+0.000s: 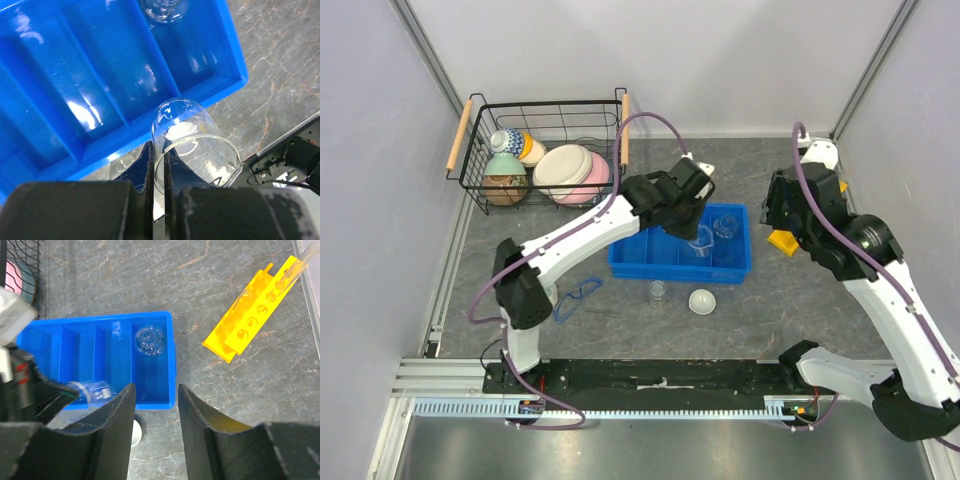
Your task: Organize the chemistry lab equipment
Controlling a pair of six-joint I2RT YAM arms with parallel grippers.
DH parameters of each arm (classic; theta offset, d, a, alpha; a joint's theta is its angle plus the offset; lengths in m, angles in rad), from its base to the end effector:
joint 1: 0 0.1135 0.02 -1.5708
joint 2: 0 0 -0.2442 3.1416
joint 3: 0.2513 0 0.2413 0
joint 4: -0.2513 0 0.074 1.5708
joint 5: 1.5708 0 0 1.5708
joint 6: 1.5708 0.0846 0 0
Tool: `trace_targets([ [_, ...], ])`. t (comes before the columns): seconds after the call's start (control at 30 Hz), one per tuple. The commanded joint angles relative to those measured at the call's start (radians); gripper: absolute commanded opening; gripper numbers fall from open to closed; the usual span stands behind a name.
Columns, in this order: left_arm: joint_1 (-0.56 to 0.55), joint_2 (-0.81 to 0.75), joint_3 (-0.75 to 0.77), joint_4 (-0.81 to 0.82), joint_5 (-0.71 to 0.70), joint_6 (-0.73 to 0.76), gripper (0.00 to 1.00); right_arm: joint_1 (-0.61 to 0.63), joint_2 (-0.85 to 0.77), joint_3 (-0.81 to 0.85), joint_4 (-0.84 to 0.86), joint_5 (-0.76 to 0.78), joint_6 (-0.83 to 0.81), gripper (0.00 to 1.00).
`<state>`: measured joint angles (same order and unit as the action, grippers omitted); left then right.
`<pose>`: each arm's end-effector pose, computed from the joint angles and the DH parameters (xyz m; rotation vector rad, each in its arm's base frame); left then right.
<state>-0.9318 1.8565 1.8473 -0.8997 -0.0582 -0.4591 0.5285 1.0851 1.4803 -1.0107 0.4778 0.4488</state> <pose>0.2547 -0.3346 0.2807 0.5727 2.4865 -0.5047 0.2099 0.0775 0.3887 0.1803 2.1020 0.0585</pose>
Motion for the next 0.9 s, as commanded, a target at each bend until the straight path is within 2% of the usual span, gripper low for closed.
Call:
trace_targets([
  [0.0,-0.021,0.105,0.150,0.031,0.054,0.042,0.02,0.002,-0.056,0.009,-0.026,0.024,0.034,0.47],
  [0.33,-0.039,0.329,0.354,0.024,0.044,0.053,0.02,0.004,-0.131,-0.152,0.018,-0.030,0.062,0.47],
  [0.53,-0.047,0.421,0.414,0.030,0.044,0.046,0.02,0.005,-0.162,-0.236,0.055,-0.076,0.071,0.46],
  [0.87,-0.048,0.529,0.470,0.038,0.024,0.065,0.02,0.004,-0.169,-0.258,0.067,-0.079,0.056,0.47],
])
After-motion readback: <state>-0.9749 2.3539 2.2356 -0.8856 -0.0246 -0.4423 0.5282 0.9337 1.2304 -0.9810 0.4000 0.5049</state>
